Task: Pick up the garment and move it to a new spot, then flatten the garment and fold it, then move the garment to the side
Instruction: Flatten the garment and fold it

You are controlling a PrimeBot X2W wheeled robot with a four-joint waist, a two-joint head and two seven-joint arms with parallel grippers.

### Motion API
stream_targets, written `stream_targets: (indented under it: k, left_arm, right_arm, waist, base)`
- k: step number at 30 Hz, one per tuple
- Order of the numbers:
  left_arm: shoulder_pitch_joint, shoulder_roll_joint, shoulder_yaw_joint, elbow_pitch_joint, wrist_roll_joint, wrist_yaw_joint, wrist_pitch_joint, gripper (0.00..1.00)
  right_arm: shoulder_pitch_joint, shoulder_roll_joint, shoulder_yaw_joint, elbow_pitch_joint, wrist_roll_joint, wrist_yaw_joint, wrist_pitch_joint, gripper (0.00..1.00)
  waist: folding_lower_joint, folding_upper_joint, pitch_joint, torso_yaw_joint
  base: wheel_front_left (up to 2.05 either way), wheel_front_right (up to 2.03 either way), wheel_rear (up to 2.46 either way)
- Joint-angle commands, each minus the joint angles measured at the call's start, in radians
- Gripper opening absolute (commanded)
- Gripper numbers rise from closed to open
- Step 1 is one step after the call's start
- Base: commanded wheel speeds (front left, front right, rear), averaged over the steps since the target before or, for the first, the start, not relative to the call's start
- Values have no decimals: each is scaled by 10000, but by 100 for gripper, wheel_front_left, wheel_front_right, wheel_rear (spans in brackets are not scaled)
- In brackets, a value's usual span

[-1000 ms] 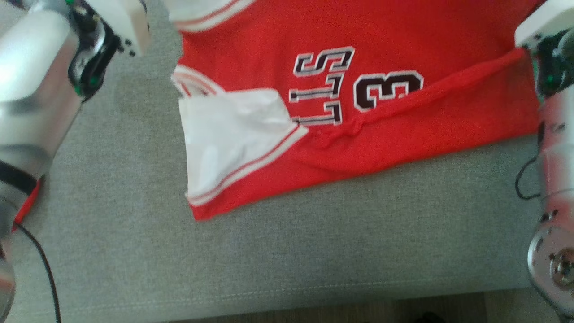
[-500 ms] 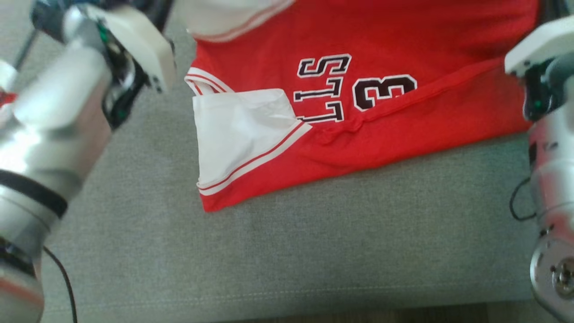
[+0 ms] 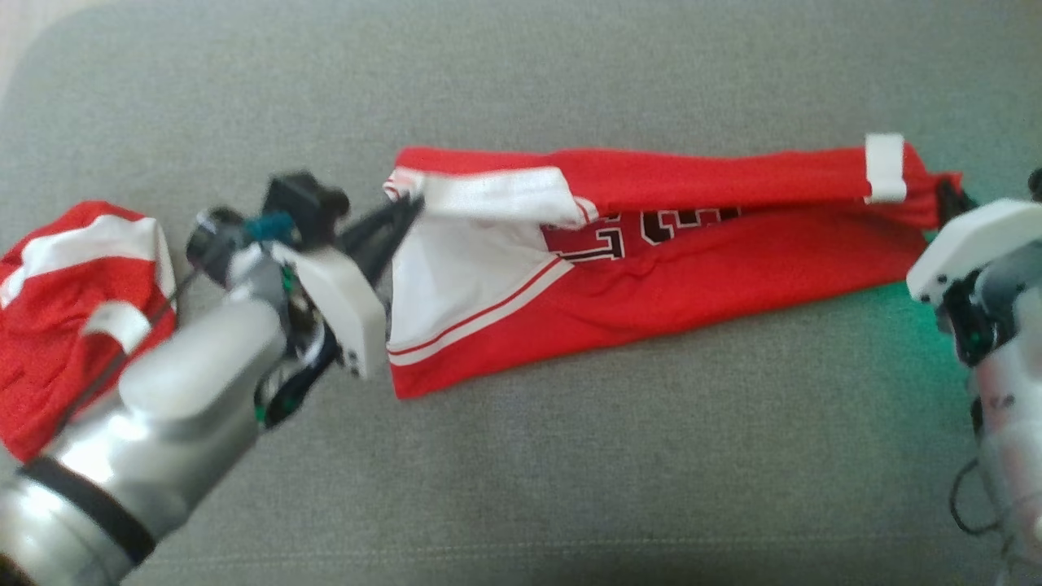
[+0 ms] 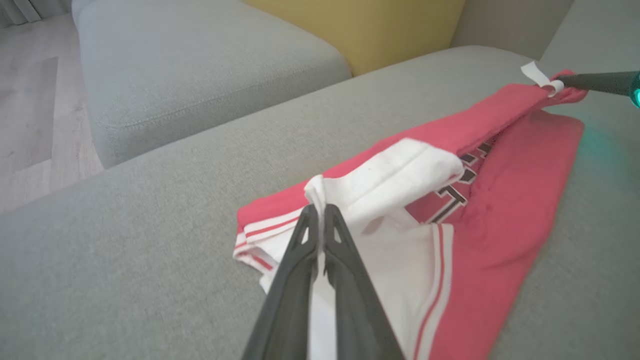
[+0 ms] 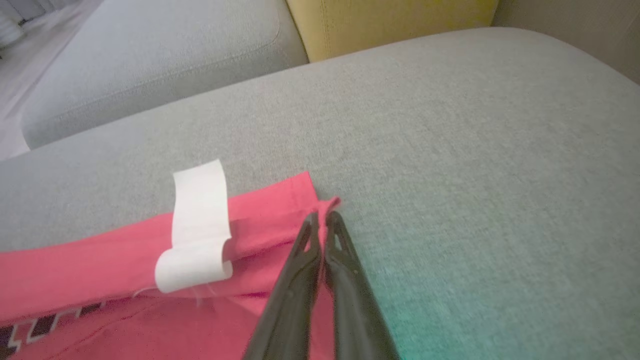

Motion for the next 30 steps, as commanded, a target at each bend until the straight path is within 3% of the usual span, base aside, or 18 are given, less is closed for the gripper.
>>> stream_targets:
  k: [1, 13, 21, 22, 23, 26, 27, 28, 30]
  left_arm:
    - [-159, 569, 270, -621, -87, 215, 139, 0]
    - [949, 1271, -183, -2675, -255, 953, 1167, 0]
    - [1328, 1464, -361, -3085, -342, 1094, 1717, 0]
    - [1366, 1461, -371, -3073, -359, 1108, 1748, 0]
    - [1395, 1452, -376, -3054, -376, 1129, 1765, 0]
    - [1472, 1425, -398, -2985, -401, 1164, 1815, 2]
    - [1490, 1419, -405, -2958, -388, 1194, 1823, 46]
    - [1506, 1406, -397, -2935, -368, 1253, 1783, 97]
    - [1536, 1363, -364, -2874, -357, 1358, 1696, 100]
  right_arm:
    - [135, -271, 379, -454, 116, -7, 194, 0]
    - [1087, -794, 1125, -1329, 432, -7, 1366, 0]
    - [1710, -912, 1805, -2122, 891, -7, 2392, 0]
    - [1795, -963, 1895, -2220, 883, -7, 2506, 81]
    - [1857, -1008, 1888, -2300, 900, -7, 2593, 100]
    - [1957, -1114, 1773, -2555, 929, -7, 2737, 100]
    - [1968, -1149, 1711, -2659, 897, -7, 2709, 100]
    - [1971, -1160, 1626, -2761, 865, -7, 2656, 100]
    - [1976, -1070, 1433, -2995, 825, -7, 2502, 100]
  waist:
    - [0, -1, -238, 68]
    - [0, -1, -512, 34]
    - [0, -1, -561, -43]
    - [0, -1, -575, -49]
    - [0, -1, -585, -54]
    - [0, -1, -642, -73]
    - [0, -1, -662, -77]
    - [0, -1, -682, -79]
    - [0, -1, -730, -85]
  base:
    - [0, 0, 0]
    - [0, 0, 0]
    - [0, 0, 0]
    - [0, 0, 0]
    - [0, 0, 0]
    - [0, 0, 0]
    - [0, 0, 0]
    - [0, 0, 0]
    - [0, 0, 0]
